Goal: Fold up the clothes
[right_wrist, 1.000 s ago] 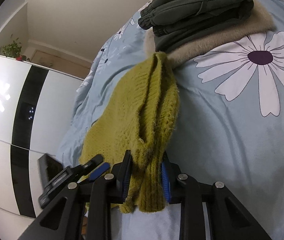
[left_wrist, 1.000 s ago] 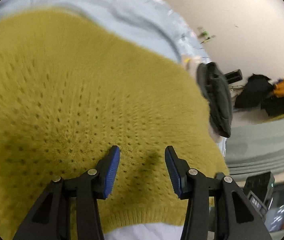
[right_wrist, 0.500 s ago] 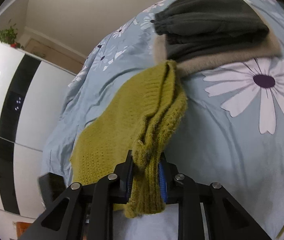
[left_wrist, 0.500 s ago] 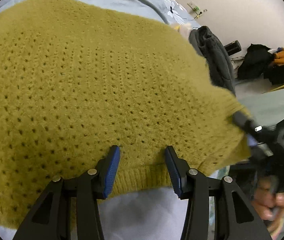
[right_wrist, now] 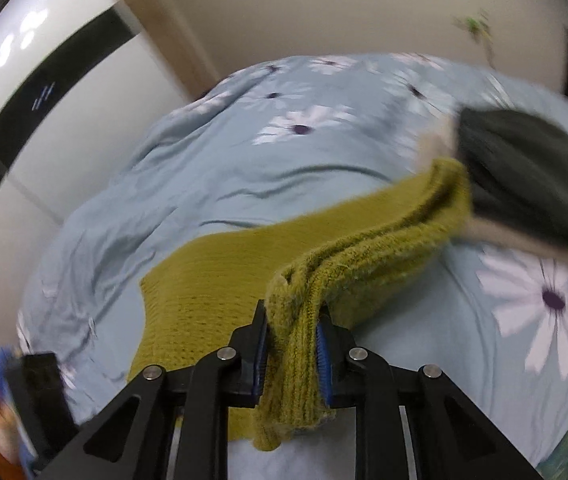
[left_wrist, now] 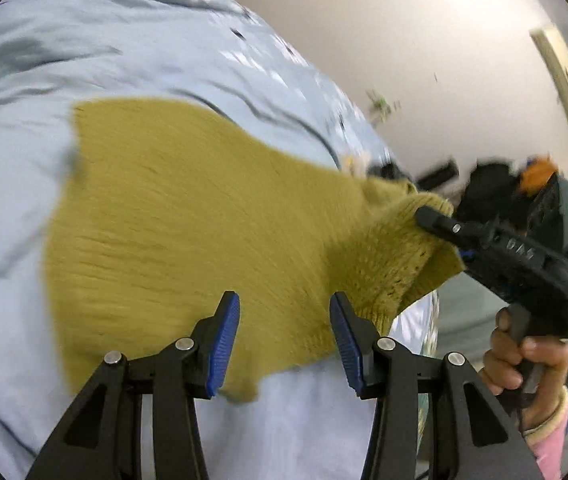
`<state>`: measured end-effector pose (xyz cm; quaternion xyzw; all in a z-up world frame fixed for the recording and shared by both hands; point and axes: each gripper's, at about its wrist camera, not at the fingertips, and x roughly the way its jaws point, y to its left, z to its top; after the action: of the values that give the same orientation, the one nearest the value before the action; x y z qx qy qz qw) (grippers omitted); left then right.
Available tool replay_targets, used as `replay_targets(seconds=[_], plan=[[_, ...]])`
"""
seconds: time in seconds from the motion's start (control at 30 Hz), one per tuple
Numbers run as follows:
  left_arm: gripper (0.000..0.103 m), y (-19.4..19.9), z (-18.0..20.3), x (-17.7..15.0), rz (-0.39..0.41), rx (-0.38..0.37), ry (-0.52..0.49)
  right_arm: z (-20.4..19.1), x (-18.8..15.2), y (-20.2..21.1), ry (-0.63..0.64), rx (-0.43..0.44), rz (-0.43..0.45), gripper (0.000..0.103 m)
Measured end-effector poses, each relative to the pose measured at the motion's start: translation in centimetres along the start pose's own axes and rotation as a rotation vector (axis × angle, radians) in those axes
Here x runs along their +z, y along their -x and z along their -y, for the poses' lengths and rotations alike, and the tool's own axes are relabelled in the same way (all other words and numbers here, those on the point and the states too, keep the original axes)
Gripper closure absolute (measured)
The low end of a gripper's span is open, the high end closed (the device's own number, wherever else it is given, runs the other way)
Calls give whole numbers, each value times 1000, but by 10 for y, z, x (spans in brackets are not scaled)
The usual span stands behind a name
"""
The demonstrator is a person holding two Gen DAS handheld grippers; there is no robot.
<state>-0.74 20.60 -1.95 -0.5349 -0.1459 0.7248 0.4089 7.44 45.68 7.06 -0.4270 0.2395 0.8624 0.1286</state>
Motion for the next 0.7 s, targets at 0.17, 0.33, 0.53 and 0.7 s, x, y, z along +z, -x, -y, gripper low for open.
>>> replay_targets(seconds=[0.17, 0.33, 0.53, 0.7], plan=[[55, 39, -52, 8, 96, 2, 150, -97, -1, -31, 301, 44, -33, 81], [55, 72, -94, 7, 167, 57, 253, -161, -43, -51, 530, 199, -128, 81], [55, 63, -105, 9, 146, 7, 304, -165, -66, -74, 522, 246, -214, 81], [51, 48, -101, 10, 103, -88, 321, -154, -68, -71, 475, 284, -224, 78]])
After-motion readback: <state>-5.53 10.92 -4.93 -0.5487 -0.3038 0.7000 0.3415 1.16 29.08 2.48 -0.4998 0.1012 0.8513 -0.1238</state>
